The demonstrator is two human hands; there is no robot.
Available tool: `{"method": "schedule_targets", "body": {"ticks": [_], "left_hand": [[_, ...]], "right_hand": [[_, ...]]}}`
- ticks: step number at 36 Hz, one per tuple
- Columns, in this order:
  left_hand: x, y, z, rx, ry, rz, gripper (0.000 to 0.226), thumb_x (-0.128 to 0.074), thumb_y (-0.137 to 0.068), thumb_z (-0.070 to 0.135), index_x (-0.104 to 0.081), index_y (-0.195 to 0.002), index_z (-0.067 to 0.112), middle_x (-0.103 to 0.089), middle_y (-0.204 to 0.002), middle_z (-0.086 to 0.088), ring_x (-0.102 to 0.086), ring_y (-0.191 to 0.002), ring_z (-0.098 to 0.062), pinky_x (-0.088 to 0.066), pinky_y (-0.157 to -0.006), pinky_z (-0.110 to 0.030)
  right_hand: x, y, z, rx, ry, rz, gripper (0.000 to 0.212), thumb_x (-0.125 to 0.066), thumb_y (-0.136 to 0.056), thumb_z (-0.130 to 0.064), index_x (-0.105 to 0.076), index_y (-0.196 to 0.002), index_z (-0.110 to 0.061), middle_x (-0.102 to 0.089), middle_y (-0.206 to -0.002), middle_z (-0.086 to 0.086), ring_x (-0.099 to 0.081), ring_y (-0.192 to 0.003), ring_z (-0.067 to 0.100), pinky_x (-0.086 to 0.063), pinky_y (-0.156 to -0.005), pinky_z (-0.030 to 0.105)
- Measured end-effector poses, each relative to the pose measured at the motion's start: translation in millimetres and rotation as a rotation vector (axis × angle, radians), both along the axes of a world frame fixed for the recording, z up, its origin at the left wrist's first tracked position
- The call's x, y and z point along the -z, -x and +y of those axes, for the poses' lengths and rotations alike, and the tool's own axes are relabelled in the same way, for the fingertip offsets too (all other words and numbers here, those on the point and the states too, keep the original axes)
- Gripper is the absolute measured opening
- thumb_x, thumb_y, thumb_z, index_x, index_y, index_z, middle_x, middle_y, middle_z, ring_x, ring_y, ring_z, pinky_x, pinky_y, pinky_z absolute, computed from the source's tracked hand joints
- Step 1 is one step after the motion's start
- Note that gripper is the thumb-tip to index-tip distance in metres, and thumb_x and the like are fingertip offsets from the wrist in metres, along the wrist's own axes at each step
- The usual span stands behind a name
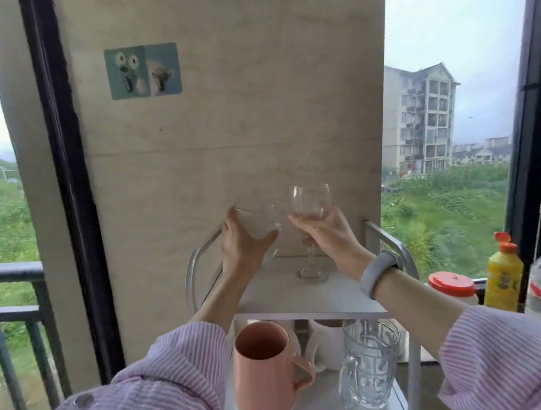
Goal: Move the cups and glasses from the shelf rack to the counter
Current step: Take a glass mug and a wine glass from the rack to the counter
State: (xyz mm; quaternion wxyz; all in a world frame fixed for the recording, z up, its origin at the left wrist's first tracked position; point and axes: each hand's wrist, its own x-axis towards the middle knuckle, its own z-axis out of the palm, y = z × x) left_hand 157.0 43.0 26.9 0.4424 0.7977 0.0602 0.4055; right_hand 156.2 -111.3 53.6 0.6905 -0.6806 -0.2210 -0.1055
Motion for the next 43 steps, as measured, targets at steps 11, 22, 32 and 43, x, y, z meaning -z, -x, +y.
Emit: {"method": "schedule_targets", "body": {"ticks": [11,22,32,43], "left_hand": [[-38.4,60.4,-29.8,0.067,0.051,-0.329,0.096,-0.079,-0.061,0.043,-0.029,-0.139,0.016,-0.038,-0.120,0.004,-0.035,-0.102,-0.004,-0.028,-0.087,-0.015],[9.6,157.3,-100.8,0.313,0.044,-0.189,0.104,-0.071,-0.054,0.057,-0.023,-0.142,0.028,-0.043,-0.136,0.010,-0.032,-0.115,0.007,-0.026,-0.094,-0.012],[103.9,232.0,-271.7,0.694,-0.025,0.065,0.106,-0.068,-0.052,0.064,-0.023,-0.141,0.028,-0.035,-0.144,0.008,-0.030,-0.129,-0.001,-0.026,-0.105,-0.024],[171.3,328.4,-528.7,1.029,-0.152,0.175,0.094,-0.075,-0.053,0.059,-0.023,-0.128,0.038,-0.048,-0.128,0.001,-0.047,-0.114,-0.015,-0.037,-0.093,-0.027]], "right_hand": [[-28.7,52.1,-40.3,-0.012,-0.133,-0.068,0.057,-0.075,-0.073,-0.026,-0.039,-0.114,-0.011,-0.060,-0.101,0.009,-0.063,-0.083,0.021,-0.057,-0.082,0.039],[19.8,151.3,-144.0,-0.054,-0.107,-0.041,0.090,-0.076,-0.055,-0.047,-0.039,-0.130,-0.014,-0.067,-0.093,-0.002,-0.068,-0.078,0.016,-0.055,-0.072,0.031],[128.1,269.4,-322.7,0.206,-0.085,0.170,0.068,-0.072,-0.063,-0.035,-0.046,-0.123,-0.018,-0.070,-0.099,0.004,-0.067,-0.085,0.022,-0.056,-0.072,0.032],[205.9,434.6,-550.7,0.643,-0.177,0.323,0.077,-0.081,-0.057,-0.032,-0.044,-0.122,-0.014,-0.060,-0.098,0.003,-0.066,-0.069,0.008,-0.054,-0.061,0.020]]}}
